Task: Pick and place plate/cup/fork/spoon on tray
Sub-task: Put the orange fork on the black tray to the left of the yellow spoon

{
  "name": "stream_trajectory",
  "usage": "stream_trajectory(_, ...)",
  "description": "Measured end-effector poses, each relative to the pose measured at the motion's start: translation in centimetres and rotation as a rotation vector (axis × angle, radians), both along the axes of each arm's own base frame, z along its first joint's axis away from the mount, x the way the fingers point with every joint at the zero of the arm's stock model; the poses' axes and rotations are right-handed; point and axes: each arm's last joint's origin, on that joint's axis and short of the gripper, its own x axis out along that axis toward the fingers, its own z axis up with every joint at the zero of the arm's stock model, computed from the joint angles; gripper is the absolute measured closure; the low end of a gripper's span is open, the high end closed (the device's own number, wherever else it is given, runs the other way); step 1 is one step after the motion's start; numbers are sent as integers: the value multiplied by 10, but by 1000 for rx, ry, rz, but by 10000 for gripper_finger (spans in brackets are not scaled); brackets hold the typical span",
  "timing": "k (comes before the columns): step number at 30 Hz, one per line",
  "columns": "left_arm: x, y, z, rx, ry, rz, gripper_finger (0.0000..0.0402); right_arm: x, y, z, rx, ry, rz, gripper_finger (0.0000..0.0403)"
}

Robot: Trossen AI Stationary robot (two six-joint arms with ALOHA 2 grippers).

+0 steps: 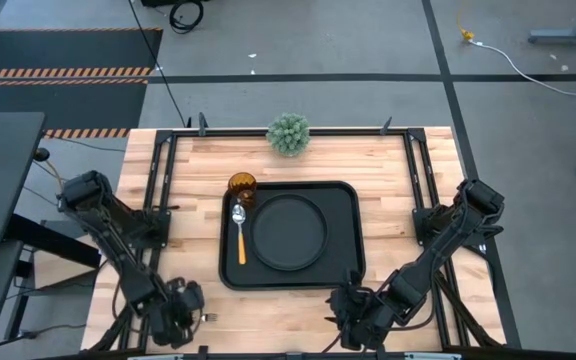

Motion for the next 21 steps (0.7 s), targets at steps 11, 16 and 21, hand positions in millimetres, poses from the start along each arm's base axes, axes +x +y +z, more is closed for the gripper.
stream_trajectory(11,-2,-39,-10,374,-26,-294,276,15,-17,0,-2,7,-50,206)
stream_trajectory(16,-4,-40,-26,429,19,-339,276,18,-21,-1,6,33,-22,206)
stream_trajectory(21,3,-38,-27,425,35,-348,278,19,-22,-1,3,37,-23,206)
